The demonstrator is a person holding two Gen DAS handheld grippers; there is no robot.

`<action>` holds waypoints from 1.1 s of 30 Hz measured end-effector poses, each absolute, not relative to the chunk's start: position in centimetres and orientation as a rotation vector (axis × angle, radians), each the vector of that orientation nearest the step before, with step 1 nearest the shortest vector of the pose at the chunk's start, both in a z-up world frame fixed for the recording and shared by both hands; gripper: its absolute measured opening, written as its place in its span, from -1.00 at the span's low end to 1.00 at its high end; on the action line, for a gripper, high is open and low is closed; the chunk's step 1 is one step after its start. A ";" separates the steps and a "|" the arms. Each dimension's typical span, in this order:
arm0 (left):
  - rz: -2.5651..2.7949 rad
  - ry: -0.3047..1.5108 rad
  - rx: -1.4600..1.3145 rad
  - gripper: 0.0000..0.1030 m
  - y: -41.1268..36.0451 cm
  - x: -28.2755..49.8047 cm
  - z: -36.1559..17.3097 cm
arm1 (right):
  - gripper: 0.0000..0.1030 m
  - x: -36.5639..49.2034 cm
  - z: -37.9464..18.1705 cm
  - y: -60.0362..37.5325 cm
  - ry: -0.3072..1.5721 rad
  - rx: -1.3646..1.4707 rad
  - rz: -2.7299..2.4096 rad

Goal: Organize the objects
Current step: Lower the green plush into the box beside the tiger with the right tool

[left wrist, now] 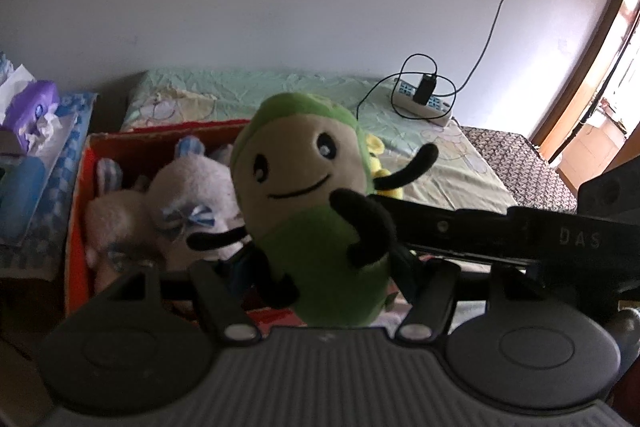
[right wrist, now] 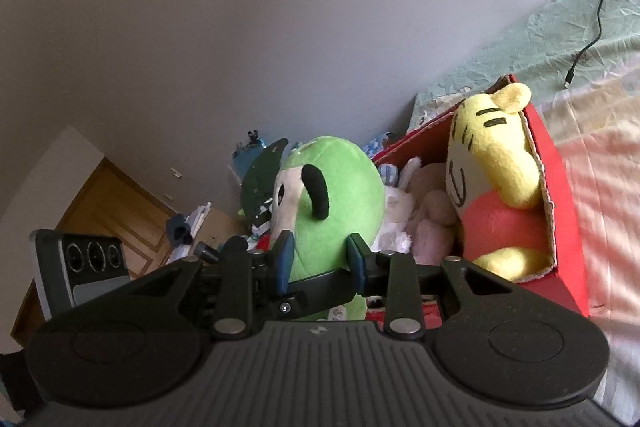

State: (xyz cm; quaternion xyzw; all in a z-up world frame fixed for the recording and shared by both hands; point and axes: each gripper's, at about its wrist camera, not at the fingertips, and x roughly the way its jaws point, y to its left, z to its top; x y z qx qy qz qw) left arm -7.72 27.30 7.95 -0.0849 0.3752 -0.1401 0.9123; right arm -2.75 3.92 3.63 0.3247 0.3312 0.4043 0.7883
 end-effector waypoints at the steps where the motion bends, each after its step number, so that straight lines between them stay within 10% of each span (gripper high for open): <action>1: -0.288 0.773 -0.173 0.32 27.4 -7.5 7.9 | -0.35 -2.6 3.6 4.0 0.711 0.701 0.865; 33: -0.269 0.899 -0.096 0.41 26.0 -1.6 4.4 | -0.22 -0.1 1.1 3.8 0.754 0.694 0.762</action>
